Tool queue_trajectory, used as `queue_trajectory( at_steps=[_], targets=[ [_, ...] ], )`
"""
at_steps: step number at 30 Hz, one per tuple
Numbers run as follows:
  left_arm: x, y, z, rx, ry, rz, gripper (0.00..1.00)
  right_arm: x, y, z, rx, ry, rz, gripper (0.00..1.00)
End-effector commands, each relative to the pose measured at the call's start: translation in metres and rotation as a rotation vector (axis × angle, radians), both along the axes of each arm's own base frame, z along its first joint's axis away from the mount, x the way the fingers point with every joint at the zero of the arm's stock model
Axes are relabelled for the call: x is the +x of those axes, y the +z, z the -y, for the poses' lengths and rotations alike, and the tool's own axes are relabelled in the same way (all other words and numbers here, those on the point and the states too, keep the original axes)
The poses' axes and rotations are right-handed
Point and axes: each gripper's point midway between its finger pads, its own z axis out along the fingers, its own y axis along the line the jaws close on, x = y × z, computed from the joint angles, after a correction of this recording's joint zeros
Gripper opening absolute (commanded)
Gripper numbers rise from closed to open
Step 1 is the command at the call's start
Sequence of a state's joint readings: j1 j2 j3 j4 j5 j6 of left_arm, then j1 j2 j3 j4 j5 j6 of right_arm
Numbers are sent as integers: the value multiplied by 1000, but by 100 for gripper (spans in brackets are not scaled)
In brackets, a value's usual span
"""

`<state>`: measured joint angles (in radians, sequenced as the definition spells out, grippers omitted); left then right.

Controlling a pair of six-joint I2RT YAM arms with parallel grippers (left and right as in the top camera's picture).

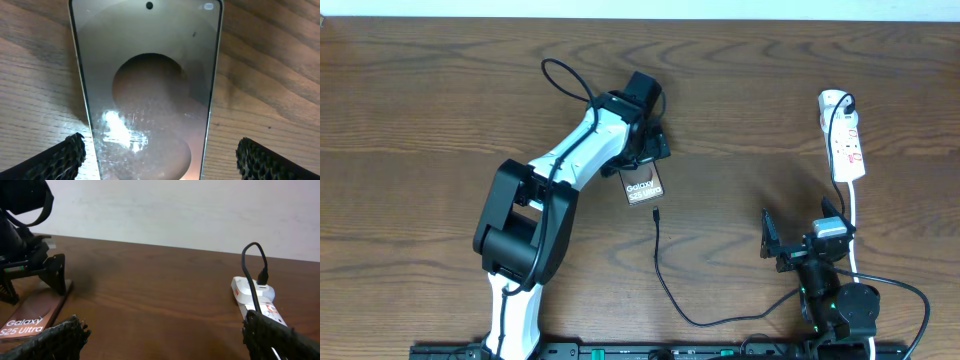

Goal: Plug charger to phone and switch on socket

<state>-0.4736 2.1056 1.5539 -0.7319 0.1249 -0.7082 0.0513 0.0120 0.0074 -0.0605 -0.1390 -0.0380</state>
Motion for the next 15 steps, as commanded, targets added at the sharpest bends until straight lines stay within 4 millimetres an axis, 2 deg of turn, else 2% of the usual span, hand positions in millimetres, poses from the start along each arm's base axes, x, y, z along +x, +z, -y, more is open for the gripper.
queue_trajectory(
  at_steps=[1,15],
  targets=[
    [3,7,-2,13,13,25,98,0,-1,0,-11,2,2,99],
    [6,4,-8,48,21,43,98,0,-1,0,-11,2,2,99]
  ],
)
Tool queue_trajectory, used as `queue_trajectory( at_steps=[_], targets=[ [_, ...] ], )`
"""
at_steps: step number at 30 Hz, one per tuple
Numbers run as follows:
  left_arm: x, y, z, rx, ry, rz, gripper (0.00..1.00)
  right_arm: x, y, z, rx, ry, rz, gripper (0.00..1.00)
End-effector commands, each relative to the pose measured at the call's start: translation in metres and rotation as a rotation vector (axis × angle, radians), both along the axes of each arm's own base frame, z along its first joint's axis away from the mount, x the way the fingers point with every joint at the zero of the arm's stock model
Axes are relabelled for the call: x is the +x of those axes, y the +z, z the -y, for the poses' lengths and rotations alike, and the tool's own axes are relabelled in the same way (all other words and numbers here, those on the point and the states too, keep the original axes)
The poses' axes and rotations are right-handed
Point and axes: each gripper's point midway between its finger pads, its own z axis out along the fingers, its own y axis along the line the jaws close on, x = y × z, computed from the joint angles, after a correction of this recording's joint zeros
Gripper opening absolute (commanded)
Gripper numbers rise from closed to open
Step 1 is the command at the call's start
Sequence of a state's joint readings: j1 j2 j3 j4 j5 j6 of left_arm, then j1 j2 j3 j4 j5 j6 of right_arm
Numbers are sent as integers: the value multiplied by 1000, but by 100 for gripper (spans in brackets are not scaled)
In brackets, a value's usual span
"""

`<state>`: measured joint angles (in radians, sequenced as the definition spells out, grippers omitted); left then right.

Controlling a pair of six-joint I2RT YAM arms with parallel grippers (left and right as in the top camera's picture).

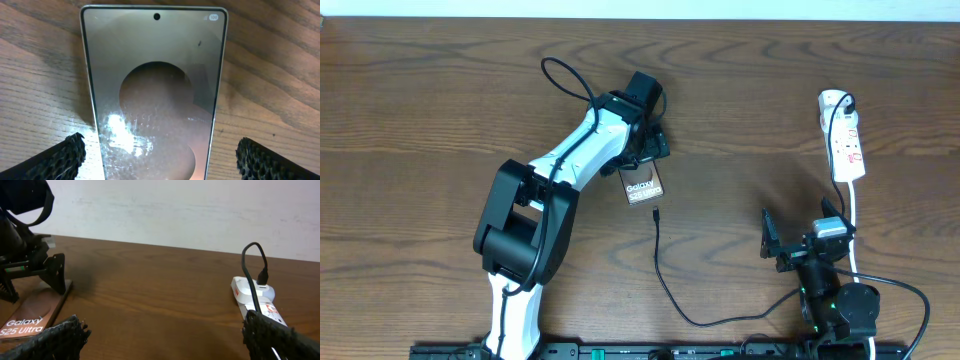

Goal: Plug charger to phone and switch on socket

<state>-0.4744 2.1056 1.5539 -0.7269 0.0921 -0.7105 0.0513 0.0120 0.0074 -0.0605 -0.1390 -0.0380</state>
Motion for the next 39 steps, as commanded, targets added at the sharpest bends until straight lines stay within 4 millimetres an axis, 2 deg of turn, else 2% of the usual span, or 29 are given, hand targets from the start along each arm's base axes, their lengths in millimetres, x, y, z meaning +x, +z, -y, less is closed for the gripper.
queue_trajectory(
  at_steps=[1,19,31,39],
  targets=[
    [3,3,-4,22,13,25,98,0,-1,0,-11,2,2,99],
    [-7,-17,-8,27,11,15,98,0,-1,0,-11,2,2,99],
    [-20,-37,-15,40,10,-7,98,0,-1,0,-11,2,2,99],
    [-26,-44,-17,46,6,-19,98,0,-1,0,-11,2,2,99]
  ],
)
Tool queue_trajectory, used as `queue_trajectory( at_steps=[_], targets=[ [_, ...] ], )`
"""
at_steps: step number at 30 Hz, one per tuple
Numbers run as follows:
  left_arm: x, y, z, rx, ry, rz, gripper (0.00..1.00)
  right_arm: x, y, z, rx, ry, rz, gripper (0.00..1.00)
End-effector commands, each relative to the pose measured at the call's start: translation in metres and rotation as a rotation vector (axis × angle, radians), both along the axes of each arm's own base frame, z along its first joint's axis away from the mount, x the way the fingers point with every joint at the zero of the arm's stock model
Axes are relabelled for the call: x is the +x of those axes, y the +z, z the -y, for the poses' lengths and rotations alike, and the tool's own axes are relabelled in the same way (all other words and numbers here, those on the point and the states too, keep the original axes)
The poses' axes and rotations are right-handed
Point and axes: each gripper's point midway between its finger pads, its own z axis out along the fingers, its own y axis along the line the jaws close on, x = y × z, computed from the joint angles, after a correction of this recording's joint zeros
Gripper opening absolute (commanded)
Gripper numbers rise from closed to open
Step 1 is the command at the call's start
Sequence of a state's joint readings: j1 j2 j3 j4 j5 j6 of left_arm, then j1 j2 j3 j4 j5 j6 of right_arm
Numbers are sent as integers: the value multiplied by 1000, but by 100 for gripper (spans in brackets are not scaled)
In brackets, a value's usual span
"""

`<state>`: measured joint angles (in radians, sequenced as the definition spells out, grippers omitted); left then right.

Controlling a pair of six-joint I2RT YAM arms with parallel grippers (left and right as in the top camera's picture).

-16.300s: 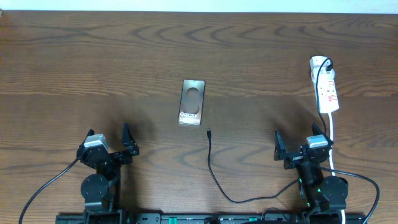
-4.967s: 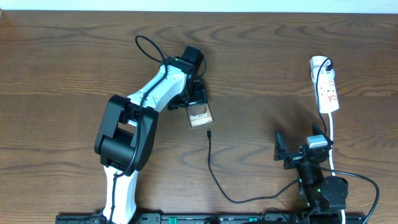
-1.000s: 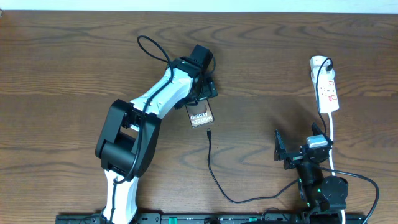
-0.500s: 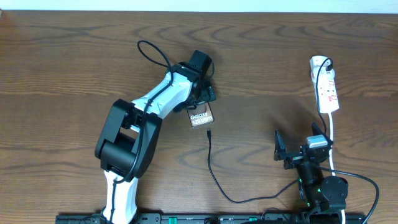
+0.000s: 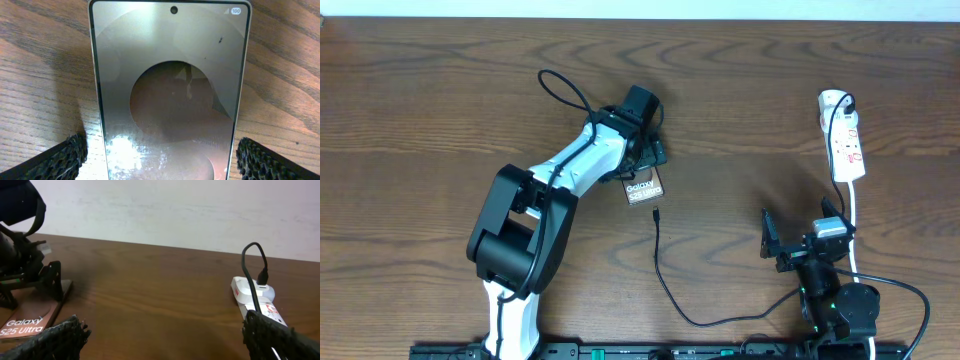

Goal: Plug charger to phone and switch on socket

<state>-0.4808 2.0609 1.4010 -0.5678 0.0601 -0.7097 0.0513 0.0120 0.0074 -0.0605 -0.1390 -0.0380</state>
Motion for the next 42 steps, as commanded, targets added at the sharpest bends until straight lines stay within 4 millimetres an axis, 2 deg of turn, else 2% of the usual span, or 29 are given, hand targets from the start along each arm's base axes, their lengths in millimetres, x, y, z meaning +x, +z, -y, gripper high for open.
queue_trajectory(
  at_steps=[1,5,11,17,27,42],
  targets=[
    [-20,-27,-11,42,5,-78,98,0,-1,0,-11,2,2,99],
    [-21,-27,-12,61,-87,-72,98,0,-1,0,-11,2,2,99],
    [-22,-24,-14,75,-86,-84,98,0,-1,0,-11,2,2,99],
    [-7,-2,-9,72,-85,-57,98,0,-1,0,-11,2,2,99],
    [15,35,-14,138,-67,-3,98,0,-1,0,-11,2,2,99],
    [18,36,-8,129,-73,18,98,0,-1,0,-11,2,2,99]
  ],
)
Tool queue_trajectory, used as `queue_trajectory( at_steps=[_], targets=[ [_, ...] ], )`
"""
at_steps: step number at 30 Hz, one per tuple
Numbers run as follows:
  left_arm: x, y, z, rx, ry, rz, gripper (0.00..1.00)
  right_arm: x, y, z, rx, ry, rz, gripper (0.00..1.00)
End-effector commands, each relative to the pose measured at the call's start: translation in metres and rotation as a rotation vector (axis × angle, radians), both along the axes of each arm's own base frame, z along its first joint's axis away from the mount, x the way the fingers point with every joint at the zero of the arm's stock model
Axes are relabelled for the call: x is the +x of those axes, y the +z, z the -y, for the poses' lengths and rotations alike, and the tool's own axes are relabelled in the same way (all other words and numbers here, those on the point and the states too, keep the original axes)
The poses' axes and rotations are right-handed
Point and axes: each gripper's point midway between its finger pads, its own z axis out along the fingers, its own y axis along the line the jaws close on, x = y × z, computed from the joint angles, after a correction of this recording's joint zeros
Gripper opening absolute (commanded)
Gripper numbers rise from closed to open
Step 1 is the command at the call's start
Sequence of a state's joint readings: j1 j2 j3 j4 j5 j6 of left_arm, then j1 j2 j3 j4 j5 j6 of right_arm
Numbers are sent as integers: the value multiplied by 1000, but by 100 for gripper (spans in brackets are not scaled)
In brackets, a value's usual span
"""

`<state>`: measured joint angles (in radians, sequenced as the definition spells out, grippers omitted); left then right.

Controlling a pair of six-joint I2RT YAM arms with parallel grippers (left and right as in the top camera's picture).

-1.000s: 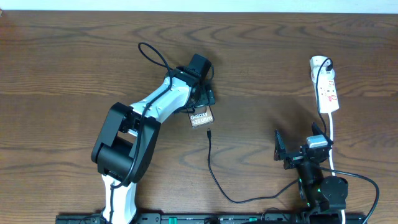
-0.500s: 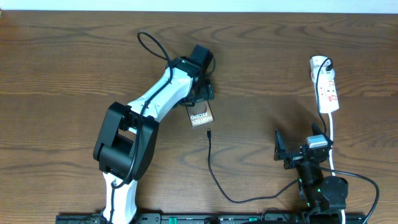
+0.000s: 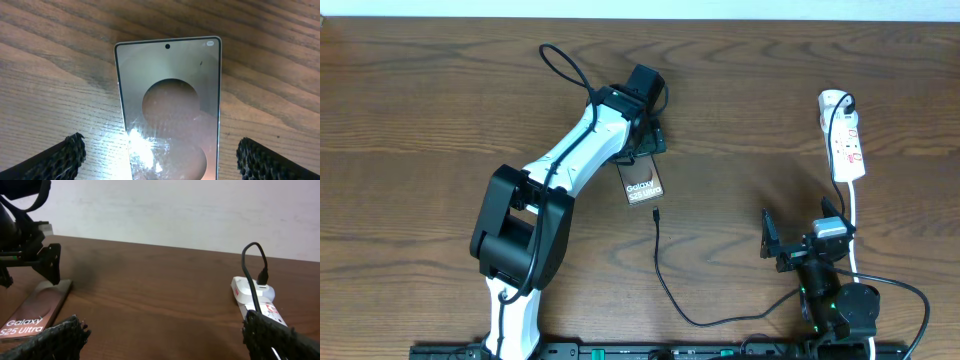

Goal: Plug charger to phone and switch on socket

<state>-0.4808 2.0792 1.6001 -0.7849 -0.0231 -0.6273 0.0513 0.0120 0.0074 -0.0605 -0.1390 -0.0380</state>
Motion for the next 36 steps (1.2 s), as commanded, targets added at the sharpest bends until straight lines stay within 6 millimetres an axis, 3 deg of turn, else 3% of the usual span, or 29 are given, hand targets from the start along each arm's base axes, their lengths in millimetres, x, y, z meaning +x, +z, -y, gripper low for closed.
queue_trajectory(
  at_steps=[1,8,16,26,33,34,36],
  targets=[
    [2,-3,1,21,-17,7,98,0,-1,0,-11,2,2,99],
    [-5,-14,16,36,-54,-2,98,0,-1,0,-11,2,2,99],
    [-11,-44,12,99,-57,-49,98,0,-1,0,-11,2,2,99],
    [-24,-49,12,79,-3,-110,98,0,-1,0,-11,2,2,99],
    [-36,-50,32,-35,-21,-182,99,0,-1,0,-11,2,2,99],
    [-39,-49,35,-56,-25,-194,92,0,-1,0,-11,2,2,99],
    [-39,-49,37,-65,-27,-199,88,0,-1,0,-11,2,2,99]
  ],
)
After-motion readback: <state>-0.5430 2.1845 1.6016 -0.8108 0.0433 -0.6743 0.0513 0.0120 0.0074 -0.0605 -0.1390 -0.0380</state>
